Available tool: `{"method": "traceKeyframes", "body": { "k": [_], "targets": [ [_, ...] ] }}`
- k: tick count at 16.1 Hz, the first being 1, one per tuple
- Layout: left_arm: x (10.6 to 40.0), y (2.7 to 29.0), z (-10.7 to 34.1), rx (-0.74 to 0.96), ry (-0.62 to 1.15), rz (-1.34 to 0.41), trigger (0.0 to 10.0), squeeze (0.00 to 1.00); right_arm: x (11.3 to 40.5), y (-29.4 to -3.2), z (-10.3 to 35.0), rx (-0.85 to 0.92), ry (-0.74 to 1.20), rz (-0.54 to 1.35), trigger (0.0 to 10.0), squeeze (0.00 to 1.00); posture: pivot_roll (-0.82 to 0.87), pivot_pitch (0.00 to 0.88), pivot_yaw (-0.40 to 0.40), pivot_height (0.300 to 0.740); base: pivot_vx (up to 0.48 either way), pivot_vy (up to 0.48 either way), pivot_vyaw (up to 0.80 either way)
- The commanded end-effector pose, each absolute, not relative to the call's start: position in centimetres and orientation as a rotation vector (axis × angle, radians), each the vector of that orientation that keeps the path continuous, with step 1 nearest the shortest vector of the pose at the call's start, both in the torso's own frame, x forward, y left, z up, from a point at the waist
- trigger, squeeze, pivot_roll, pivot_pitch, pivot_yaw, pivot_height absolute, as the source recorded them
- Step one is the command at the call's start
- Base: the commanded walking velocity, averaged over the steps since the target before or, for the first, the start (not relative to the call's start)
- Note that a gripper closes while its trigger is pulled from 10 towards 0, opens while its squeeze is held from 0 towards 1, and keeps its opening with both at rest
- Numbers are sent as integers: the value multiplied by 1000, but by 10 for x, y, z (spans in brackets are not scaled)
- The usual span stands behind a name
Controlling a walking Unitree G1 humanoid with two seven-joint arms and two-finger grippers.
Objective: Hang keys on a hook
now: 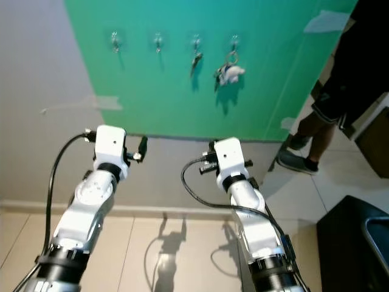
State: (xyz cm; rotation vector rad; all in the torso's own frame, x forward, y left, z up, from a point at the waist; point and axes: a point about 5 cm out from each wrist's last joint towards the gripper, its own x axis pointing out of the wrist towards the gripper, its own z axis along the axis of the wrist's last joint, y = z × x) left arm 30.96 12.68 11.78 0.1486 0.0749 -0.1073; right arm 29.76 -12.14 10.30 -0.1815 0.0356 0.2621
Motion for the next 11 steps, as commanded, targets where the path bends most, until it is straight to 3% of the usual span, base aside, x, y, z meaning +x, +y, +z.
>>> {"method": "traceKeyframes", "body": {
  "k": [1,4,9,11],
  "targets": [
    [311,121,125,165,37,-137,10000,0,300,-126,105,-201,34,248,0,0,-13,0,-20,740,480,0,431],
    [310,118,126,181,22,-150,10000,0,301,-124,109,-213,25,261,0,0,-5,0,-28,740,290,-378,794],
    [307,114,129,175,-5,-160,10000,0,318,-124,179,-281,-181,335,0,0,-10,0,-39,740,0,0,725],
    [306,108,130,161,-22,-200,10000,0,324,-133,206,-311,-229,320,0,0,-13,0,-44,740,0,0,0]
  ]
}}
